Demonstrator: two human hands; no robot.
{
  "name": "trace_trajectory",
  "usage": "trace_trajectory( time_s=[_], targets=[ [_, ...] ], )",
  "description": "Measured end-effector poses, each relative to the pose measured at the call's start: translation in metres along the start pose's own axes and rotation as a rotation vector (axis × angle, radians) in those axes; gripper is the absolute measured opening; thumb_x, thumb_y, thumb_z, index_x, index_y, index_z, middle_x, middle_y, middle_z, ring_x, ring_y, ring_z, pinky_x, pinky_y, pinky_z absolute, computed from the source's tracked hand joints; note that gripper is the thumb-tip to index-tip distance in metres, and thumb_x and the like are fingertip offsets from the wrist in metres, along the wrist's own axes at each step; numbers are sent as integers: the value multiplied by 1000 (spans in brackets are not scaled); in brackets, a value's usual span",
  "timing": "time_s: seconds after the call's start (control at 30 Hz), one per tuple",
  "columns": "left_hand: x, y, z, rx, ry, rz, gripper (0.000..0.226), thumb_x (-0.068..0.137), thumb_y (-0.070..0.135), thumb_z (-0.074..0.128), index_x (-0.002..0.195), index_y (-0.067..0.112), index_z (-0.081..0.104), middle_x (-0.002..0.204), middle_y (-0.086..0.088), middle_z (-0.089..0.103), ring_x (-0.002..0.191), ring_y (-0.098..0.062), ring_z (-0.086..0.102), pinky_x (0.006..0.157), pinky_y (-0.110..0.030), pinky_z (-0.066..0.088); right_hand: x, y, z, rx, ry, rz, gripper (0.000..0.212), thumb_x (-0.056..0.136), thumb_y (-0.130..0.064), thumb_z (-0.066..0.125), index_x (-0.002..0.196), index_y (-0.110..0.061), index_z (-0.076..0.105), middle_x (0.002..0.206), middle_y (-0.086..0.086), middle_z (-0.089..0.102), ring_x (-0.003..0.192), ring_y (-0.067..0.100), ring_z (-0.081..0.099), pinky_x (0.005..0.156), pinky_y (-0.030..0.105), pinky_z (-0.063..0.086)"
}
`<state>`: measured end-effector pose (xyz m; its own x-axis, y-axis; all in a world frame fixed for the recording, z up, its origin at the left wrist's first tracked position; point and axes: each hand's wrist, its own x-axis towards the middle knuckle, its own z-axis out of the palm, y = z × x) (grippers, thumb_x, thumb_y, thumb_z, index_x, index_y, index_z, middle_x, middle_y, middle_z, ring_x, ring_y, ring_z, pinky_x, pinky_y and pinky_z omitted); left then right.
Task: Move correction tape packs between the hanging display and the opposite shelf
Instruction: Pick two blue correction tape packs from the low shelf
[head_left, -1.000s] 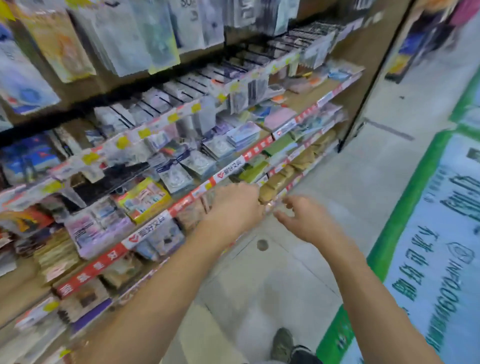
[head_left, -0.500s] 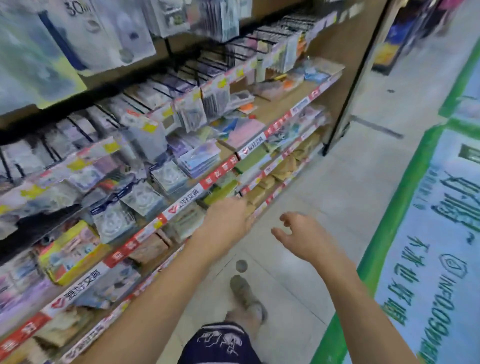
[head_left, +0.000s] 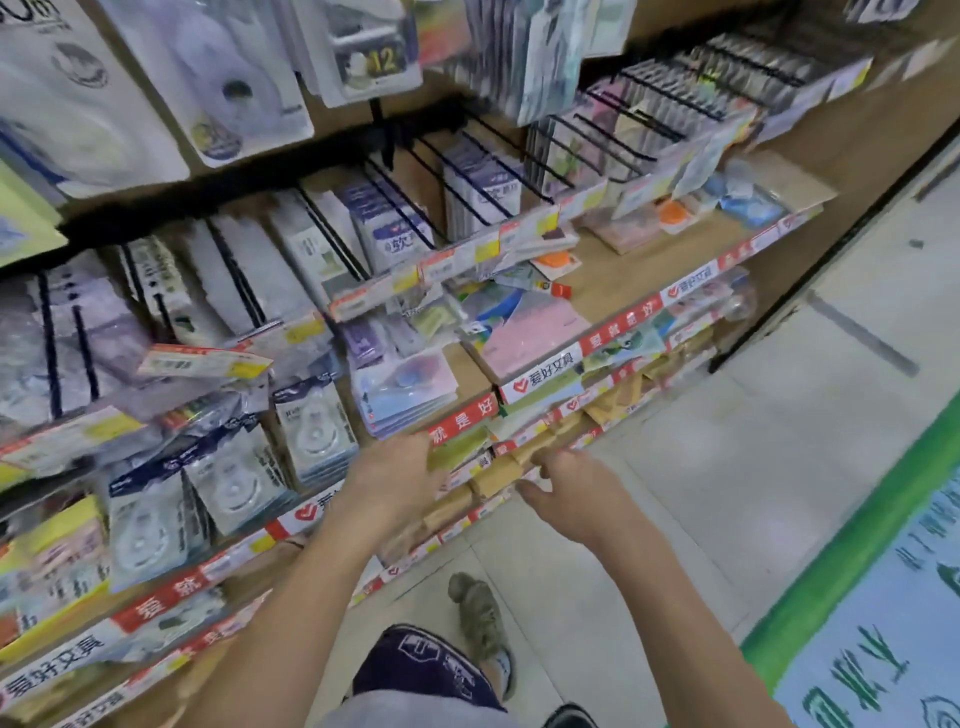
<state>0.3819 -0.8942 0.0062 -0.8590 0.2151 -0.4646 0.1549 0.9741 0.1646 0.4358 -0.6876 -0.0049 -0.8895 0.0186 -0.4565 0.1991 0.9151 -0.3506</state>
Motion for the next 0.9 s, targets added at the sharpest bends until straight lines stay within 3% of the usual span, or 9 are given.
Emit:
trace_trajectory(
  time_s=[0.13,0.33,0.43,0.5,0.73,0.9],
  targets=[
    [21,-9,-15,7,-27,-81,37,98,48,52,122,21,57,120,-5,66,110,-30,64,87,-38,51,47,-14,-26,-16,-59,-82,42,99,-42,55,128,-11,59,122,8,65,112,28,61,90,36,51],
    [36,-25,-22,13,4,-193,36,101,48,47,120,19,56,116,-5,66,108,-27,63,80,-36,49,111,-45,-50,-133,-112,-278,35,97,-36,58,123,-13,59,115,11,66,106,32,63,83,40,53],
    [37,-23,-22,-25,-4,-258,40,99,49,49,128,22,56,123,-5,66,113,-29,62,85,-37,50,135,-58,-53,-191,-170,-374,35,95,-35,60,120,-11,61,125,16,61,108,36,62,85,41,53],
    [39,-19,-23,-75,-11,-319,43,99,49,51,132,22,55,126,-7,65,116,-29,61,89,-38,52,151,-64,-55,-234,-219,-437,44,95,-39,60,129,-12,59,133,17,58,117,34,58,89,36,48],
    [42,2,-26,-130,25,-575,42,101,48,48,136,27,53,130,-4,65,119,-26,61,87,-34,48,183,-78,-64,-422,-371,-690,35,100,-37,51,123,-12,60,121,11,63,109,31,61,73,30,41],
    [42,21,-30,-186,69,-709,41,101,46,50,137,26,54,128,-7,66,118,-29,61,89,-36,47,204,-83,-70,-487,-387,-824,38,100,-33,52,128,-9,60,130,13,61,116,32,59,82,33,45]
  ],
)
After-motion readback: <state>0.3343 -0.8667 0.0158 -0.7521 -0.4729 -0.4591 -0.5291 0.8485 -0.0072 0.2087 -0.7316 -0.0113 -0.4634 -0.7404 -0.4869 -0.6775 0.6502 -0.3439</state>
